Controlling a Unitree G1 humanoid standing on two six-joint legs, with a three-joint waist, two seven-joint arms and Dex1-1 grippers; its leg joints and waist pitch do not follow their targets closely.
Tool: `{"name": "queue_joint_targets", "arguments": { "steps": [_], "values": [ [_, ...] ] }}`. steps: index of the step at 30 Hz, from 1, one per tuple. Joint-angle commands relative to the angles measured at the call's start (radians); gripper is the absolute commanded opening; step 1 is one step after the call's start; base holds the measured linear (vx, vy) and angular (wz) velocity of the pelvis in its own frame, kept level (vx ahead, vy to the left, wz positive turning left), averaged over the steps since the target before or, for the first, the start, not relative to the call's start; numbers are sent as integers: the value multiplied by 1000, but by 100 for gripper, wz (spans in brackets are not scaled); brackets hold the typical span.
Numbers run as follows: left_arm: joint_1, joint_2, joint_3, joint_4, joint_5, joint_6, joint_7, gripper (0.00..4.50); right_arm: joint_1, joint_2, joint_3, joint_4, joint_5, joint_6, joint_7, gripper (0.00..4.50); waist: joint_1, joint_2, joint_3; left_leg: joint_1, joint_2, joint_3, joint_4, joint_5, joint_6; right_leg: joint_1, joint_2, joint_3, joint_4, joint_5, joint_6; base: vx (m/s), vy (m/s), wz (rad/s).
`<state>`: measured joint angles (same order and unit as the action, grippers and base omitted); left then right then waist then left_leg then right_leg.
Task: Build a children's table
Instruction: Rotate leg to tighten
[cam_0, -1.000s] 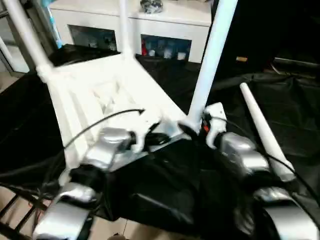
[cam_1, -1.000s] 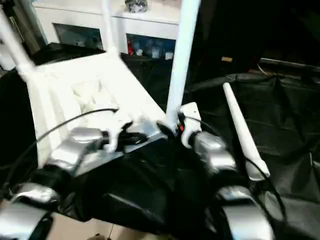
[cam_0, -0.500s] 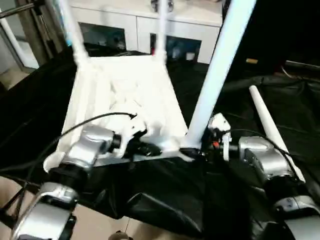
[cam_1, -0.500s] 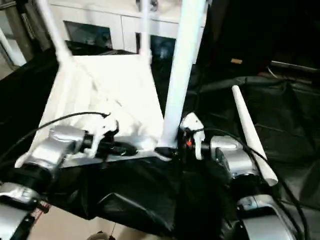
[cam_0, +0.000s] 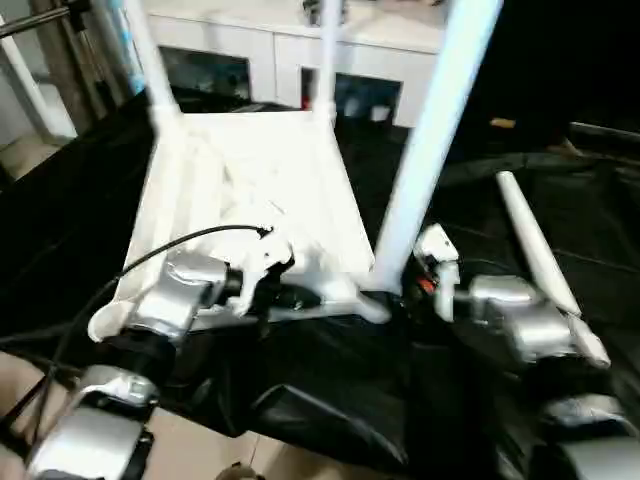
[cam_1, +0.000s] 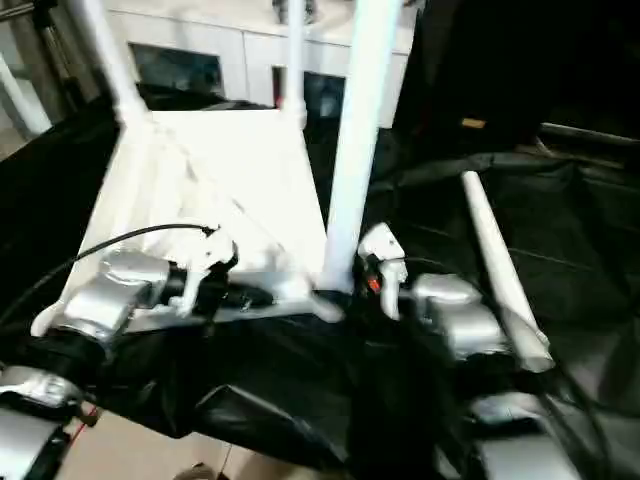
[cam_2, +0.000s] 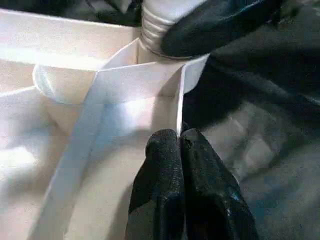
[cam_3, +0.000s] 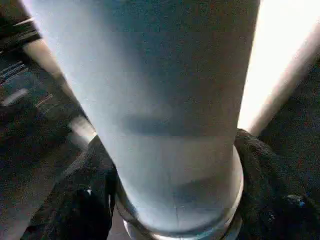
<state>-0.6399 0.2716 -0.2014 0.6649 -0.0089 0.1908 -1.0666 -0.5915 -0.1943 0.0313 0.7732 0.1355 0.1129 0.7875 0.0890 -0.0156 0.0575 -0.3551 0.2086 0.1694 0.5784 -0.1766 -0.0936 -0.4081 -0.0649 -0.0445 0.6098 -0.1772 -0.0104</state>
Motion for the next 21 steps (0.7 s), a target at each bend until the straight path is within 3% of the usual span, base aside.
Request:
{"name": "queue_joint_targets", "arguments": {
  "steps": [1,3,5,7,10,17,20,21],
  "values": [
    [-47,-58,7,-17,-21,2,56,0,3,45,29,65,-39,12,-95,277,-3,-1,-59,5,13,-3,-74,-285,-17,46,-71,34,-95,-439,-154,0,0,0],
    [-62,-95,10,-2,-11,8,121,0,-16,81,0,103,-31,18,-197,277,-6,1,-61,5,12,0,-71,-272,0,44,-68,36,-95,-404,-154,0,0,0],
    [-74,-132,12,10,-1,14,182,0,-36,118,-24,138,-24,25,-296,277,-7,2,-61,9,12,0,-71,-275,-6,42,-66,34,-94,-391,-165,0,0,0],
    [-77,-176,-1,4,6,24,226,0,-56,169,-29,165,-31,-27,-351,277,-8,5,-62,9,14,1,-71,-271,-10,39,-66,36,-92,-360,-175,0,0,0],
    [-65,-180,-15,-14,12,24,208,0,-66,183,-37,177,-21,-45,-317,346,-5,4,-66,4,13,2,-70,-250,5,47,-64,36,-85,-288,-187,0,0,0],
    [-41,-136,-33,-38,11,30,144,0,-64,140,-15,146,-17,-52,-180,404,-8,3,-67,-1,13,3,-69,-233,27,54,-63,35,-78,-223,-211,0,0,0],
    [-27,-94,-38,-53,5,22,84,0,-53,82,20,128,-39,-71,-72,435,-8,5,-68,-1,15,3,-67,-219,36,55,-63,34,-75,-193,-226,0,0,0],
    [-23,-75,-39,-59,0,18,51,0,-48,50,40,121,-62,-89,-41,441,-11,0,-67,-2,15,5,-66,-214,40,55,-63,35,-75,-184,-231,0,0,0]
  ]
}}
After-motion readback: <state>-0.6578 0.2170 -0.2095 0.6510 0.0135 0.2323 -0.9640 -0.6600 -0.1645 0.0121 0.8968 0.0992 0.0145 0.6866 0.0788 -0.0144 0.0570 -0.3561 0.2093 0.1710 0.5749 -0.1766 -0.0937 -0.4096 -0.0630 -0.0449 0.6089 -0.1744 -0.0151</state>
